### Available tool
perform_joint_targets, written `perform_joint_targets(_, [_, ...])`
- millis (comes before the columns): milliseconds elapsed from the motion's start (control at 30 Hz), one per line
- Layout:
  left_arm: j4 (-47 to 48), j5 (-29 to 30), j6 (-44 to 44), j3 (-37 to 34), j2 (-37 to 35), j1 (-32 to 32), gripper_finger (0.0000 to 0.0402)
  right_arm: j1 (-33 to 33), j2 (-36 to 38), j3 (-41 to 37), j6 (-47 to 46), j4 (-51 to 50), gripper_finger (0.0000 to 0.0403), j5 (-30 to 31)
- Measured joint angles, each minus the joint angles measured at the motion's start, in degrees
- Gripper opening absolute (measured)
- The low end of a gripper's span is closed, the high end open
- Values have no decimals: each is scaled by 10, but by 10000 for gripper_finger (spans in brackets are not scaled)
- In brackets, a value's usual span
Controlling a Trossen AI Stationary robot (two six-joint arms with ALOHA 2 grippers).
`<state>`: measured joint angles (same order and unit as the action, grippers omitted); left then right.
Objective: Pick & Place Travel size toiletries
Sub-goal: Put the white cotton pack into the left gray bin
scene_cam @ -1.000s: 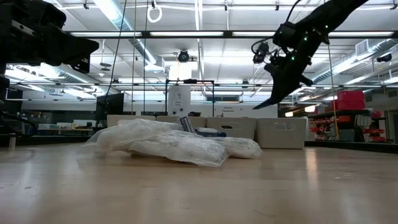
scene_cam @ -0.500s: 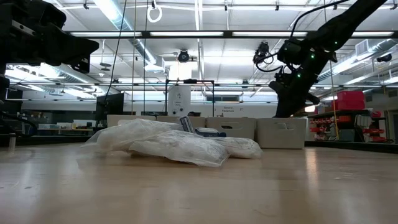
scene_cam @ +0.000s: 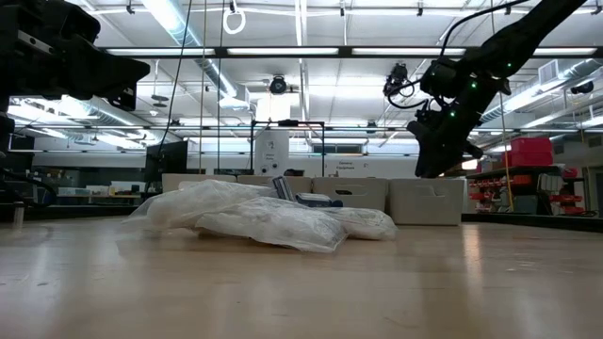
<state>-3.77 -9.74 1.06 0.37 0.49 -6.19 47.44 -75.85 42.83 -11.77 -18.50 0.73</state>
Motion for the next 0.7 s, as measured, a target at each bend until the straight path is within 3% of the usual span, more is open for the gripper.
perform_joint_targets(333, [0,0,0,0,0,0,16,-6,0,0,0,2,238,1])
perform_joint_targets(700, [0,0,0,0,0,0,16,-80,9,0,32,86,271,0])
